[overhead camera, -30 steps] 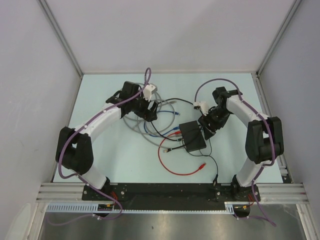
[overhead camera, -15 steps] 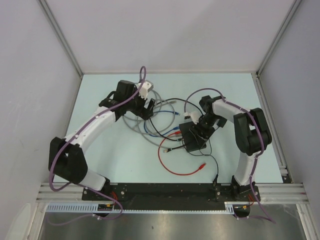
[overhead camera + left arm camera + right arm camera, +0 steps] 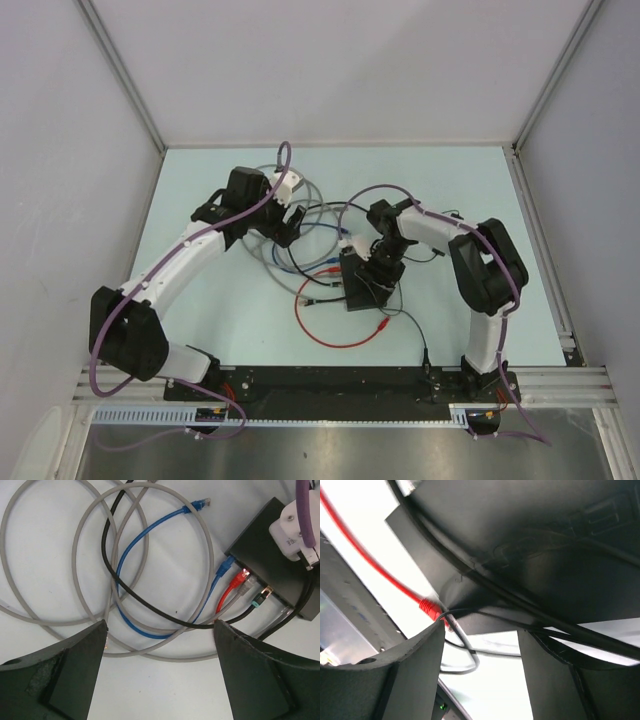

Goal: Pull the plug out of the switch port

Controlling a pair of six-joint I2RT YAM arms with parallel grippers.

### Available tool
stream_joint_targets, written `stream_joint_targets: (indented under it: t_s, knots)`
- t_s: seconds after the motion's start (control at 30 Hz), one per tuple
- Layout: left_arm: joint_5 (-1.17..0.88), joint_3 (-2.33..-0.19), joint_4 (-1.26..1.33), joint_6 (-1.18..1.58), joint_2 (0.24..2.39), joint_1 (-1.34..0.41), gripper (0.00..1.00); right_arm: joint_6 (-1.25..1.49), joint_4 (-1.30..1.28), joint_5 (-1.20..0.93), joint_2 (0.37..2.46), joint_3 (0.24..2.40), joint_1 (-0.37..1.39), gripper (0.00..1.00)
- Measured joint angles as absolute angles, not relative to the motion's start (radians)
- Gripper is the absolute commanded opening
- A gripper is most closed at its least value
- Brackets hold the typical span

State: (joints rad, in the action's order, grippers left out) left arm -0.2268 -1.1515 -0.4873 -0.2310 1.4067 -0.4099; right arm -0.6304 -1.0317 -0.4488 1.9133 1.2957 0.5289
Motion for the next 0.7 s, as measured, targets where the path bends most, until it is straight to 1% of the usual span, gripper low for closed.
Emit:
stream_joint_targets:
  t_s: [0.27,0.43,0.5,0.6,0.7]
  knots:
    - [-0.226,-1.151,-0.489,-0.246,1.409,-0.410,0.92,-0.645,-1.095,-0.593,2.006,1.491,0.508,0.67]
    - [-0.223,-1.143,-0.468,-0.211,1.409,-0.410,0.92,-0.657,-1.198,-0.683,2.004,1.655,0.398,0.67]
    - [-0.224,-1.130,-0.451,-0.182,1.411,-0.410,0.92,-0.602,-1.159,-0.697,1.988,1.687,0.329,0.67]
    - [-0.233,-1.125,-0.440,-0.143,1.432,-0.410,0.91,-0.476,-1.028,-0.653,1.954,1.678,0.247,0.66]
    - [-0.249,-1.125,-0.434,-0.110,1.456,-0.410,0.92,-0.393,-0.897,-0.596,1.942,1.642,0.234,0.66]
